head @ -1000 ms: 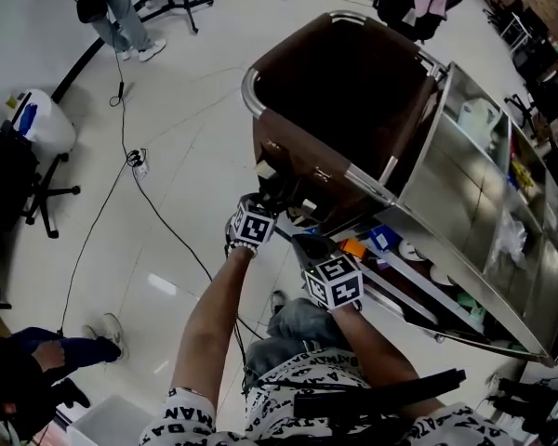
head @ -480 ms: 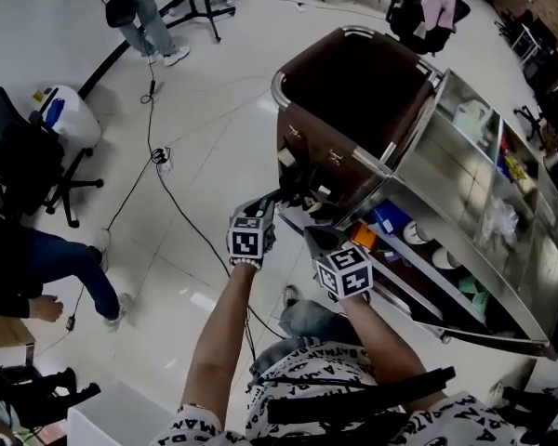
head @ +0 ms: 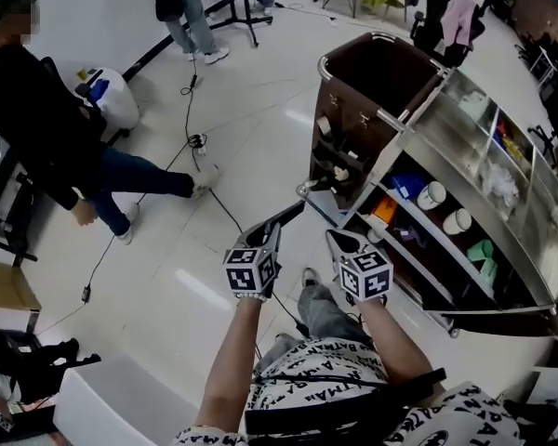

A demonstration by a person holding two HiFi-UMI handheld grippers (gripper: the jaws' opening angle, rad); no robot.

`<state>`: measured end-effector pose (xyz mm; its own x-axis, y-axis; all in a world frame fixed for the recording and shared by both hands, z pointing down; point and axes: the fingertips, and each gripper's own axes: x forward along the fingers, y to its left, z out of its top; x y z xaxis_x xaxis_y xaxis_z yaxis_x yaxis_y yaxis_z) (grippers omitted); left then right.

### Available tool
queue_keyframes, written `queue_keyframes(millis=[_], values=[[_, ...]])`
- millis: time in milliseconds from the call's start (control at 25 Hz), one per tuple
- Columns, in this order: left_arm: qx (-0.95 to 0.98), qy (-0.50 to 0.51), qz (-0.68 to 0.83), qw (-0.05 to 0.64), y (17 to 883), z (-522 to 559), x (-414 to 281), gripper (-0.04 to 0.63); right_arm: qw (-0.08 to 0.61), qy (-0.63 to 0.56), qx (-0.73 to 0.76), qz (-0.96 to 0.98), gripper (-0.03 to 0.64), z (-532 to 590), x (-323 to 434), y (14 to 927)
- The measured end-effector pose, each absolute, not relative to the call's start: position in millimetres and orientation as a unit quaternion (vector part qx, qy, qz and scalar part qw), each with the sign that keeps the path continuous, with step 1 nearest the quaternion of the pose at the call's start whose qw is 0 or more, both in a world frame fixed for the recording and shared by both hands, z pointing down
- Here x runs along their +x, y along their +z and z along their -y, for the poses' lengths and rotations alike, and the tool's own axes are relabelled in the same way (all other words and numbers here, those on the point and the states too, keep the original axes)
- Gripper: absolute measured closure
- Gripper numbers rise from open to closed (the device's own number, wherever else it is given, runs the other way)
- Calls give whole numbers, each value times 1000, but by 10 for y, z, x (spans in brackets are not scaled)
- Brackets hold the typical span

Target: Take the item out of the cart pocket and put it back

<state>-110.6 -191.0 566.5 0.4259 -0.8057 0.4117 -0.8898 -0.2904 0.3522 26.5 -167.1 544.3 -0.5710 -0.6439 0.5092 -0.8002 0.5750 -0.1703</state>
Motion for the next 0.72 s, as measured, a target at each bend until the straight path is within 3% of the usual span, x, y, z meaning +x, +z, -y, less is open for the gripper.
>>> queue_keyframes(millis=[320, 720], values=[[785, 33, 556, 272, 5351, 755, -1242, 508, 191, 178, 385, 885, 604, 798, -37, 5189], [783, 17, 567, 256, 5144, 590, -1023, 508, 174, 182, 381, 890, 604, 677, 163, 5063]])
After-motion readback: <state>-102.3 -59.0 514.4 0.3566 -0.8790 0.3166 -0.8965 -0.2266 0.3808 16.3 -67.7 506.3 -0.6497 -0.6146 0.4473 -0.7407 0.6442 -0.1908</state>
